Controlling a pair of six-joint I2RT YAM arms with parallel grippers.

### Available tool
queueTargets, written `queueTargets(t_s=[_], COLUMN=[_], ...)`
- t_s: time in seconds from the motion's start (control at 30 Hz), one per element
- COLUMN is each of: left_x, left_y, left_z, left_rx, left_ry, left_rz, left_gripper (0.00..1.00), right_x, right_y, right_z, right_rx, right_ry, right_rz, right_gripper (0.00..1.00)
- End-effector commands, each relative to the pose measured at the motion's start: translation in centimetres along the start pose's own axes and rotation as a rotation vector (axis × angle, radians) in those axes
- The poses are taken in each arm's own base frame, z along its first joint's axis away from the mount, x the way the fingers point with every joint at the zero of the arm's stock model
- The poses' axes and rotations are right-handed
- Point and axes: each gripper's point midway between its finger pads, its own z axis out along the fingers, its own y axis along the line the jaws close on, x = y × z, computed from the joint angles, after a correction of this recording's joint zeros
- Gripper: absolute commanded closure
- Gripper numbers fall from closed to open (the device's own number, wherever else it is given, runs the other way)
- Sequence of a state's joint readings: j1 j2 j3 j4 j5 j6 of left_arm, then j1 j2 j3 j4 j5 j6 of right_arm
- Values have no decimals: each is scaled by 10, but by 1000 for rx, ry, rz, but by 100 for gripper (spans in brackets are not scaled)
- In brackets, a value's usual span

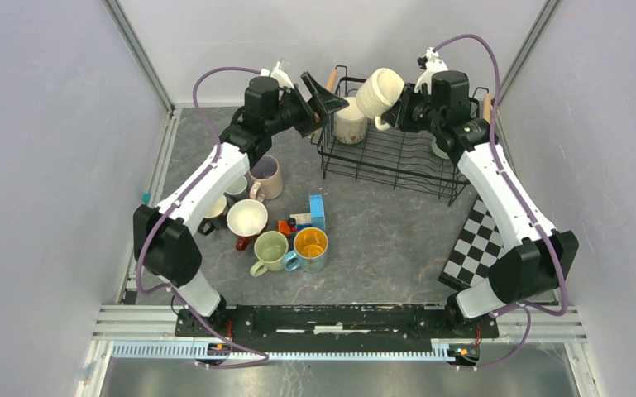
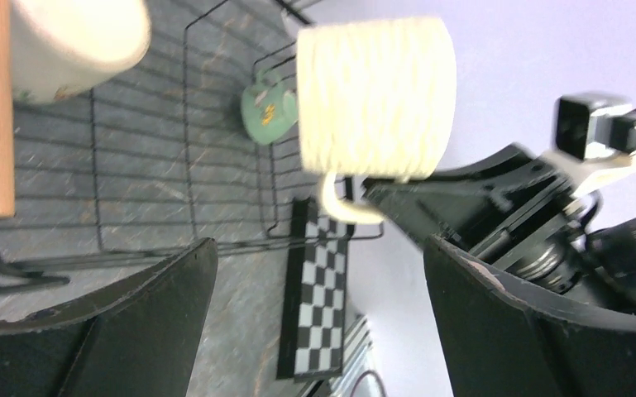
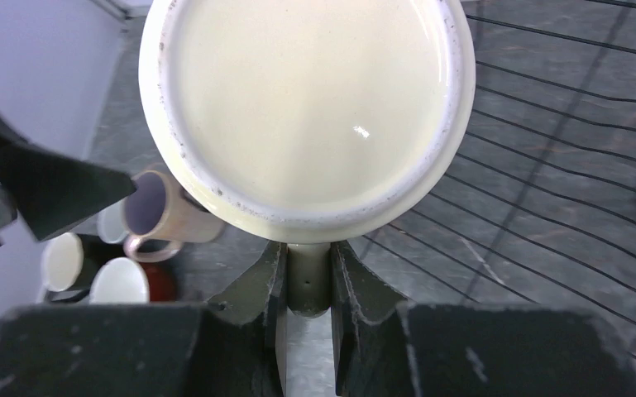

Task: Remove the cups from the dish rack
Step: Place the cup at the center of the board.

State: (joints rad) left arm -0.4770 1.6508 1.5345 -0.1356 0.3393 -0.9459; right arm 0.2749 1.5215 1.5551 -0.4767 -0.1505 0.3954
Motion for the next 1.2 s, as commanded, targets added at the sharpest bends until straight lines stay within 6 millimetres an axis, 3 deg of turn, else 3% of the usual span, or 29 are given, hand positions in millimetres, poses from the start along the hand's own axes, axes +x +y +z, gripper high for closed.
queueTargets(t_s=[0.0, 0.27, 0.67, 0.87, 1.17], left_x=[-32, -43, -50, -54, -57], left_y=[-52, -62, -61, -78, -116], left_z=[-13, -16, -21, -25, -54], left_rx=[227, 335, 351, 446, 604], left_ry=[-52, -45, -51, -18, 18], left_rz=[-39, -125, -152, -168, -202], left_gripper=[0, 0, 1, 8, 32], right_x=[-60, -66, -65, -61, -52], right_y=[64, 104, 119, 132, 147], right_z=[-29, -42, -54, -61, -75], right_rx=[-281, -528, -640, -740, -890], right_ry=[-215, -245, -253, -235, -204], right_rz=[46, 119, 152, 165, 189], right_gripper=[100, 100, 100, 100, 100])
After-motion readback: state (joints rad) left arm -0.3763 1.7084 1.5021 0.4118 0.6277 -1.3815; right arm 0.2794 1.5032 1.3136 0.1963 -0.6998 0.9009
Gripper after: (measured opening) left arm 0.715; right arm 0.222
